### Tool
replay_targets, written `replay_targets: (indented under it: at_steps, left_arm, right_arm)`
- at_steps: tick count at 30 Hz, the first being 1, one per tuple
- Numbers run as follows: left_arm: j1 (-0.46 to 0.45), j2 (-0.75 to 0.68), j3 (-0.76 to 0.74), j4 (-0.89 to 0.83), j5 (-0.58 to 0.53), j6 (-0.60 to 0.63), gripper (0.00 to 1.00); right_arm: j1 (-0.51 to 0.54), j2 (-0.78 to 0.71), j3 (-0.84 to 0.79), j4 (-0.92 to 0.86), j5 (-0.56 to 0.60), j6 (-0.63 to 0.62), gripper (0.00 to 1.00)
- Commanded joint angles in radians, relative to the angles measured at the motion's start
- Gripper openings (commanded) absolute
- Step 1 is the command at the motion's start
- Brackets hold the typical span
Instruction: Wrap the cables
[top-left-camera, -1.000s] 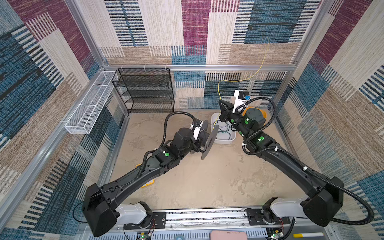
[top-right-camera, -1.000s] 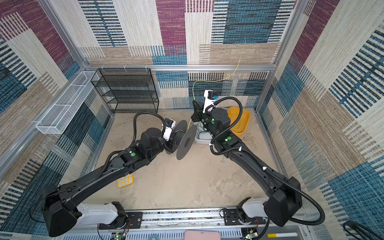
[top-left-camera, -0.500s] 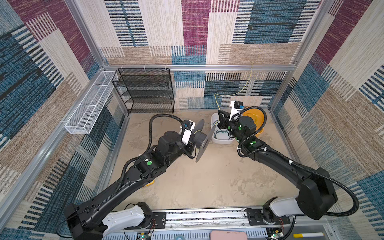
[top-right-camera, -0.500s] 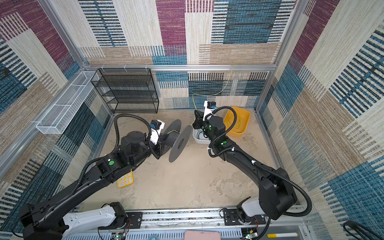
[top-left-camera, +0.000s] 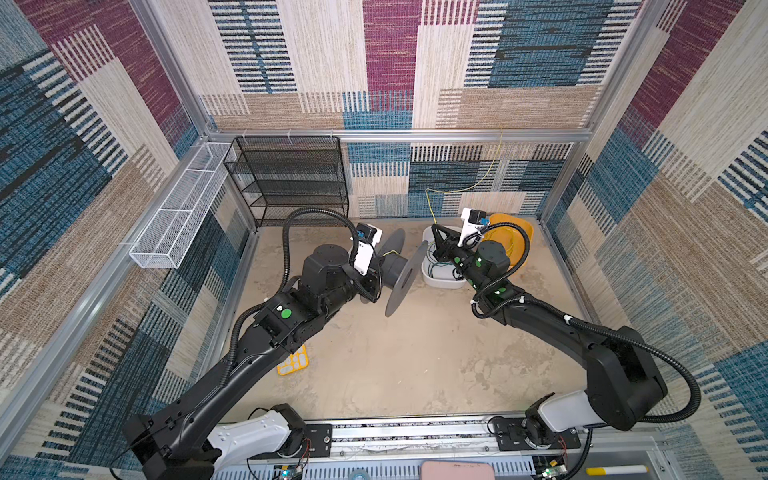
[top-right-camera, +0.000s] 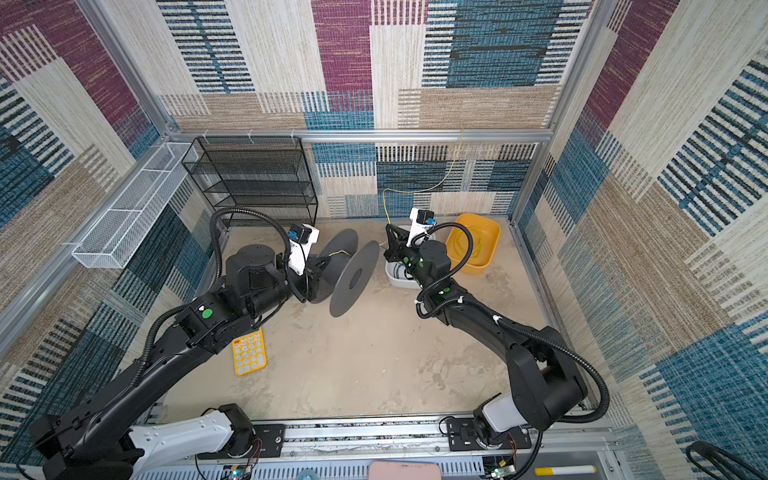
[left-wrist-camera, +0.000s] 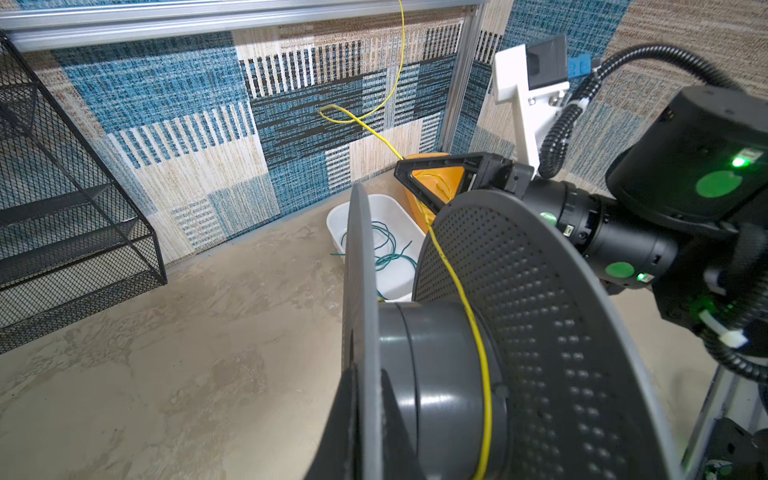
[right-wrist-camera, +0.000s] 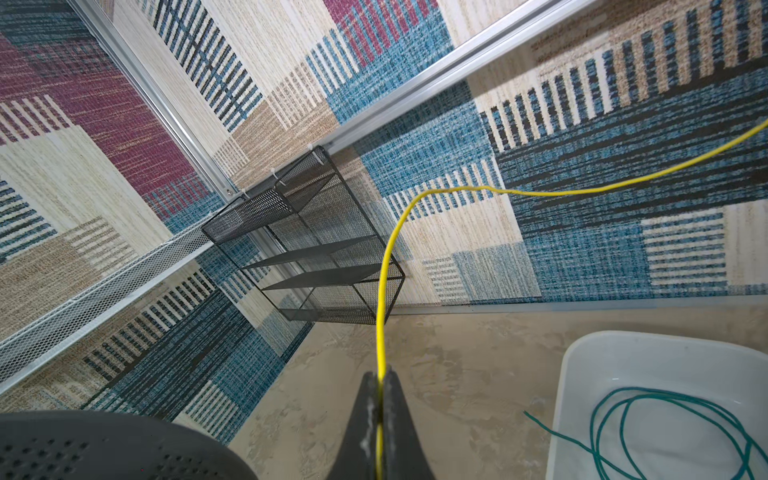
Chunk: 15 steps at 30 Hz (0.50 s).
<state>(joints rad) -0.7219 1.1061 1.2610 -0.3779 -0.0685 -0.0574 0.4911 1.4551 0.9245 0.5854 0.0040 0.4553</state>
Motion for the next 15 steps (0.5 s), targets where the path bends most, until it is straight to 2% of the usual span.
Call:
replay_targets:
  at_steps: [1, 4, 6, 8, 11, 15]
  left_arm:
    - [0.021, -0.007, 0.042, 0.089, 0.118, -0.048, 0.0]
    - [0.029, 0.027, 0.072, 0.104, 0.17, -0.048, 0.0]
    - [0.033, 0.048, 0.076, 0.142, 0.21, -0.054, 0.0]
    - [0.034, 0.073, 0.087, 0.17, 0.23, -0.058, 0.0]
    - [0.038, 0.11, 0.115, 0.177, 0.233, -0.053, 0.0]
    - [0.045, 0.133, 0.137, 0.188, 0.222, -0.047, 0.0]
  right_arm:
    - [-0.025, -0.03, -0.022, -0.083, 0.172, 0.004, 0.04]
    - [-0.025, -0.082, -0.031, -0.087, 0.144, 0.015, 0.11]
    - [-0.025, -0.103, -0.015, -0.113, 0.108, 0.017, 0.22]
    - [-0.025, -0.123, -0.003, -0.131, 0.069, 0.028, 0.37]
    - [-0.026, -0.162, -0.005, -0.148, 0.056, 0.035, 0.52]
    - [-0.026, -0.226, -0.011, -0.191, 0.07, 0.034, 0.62]
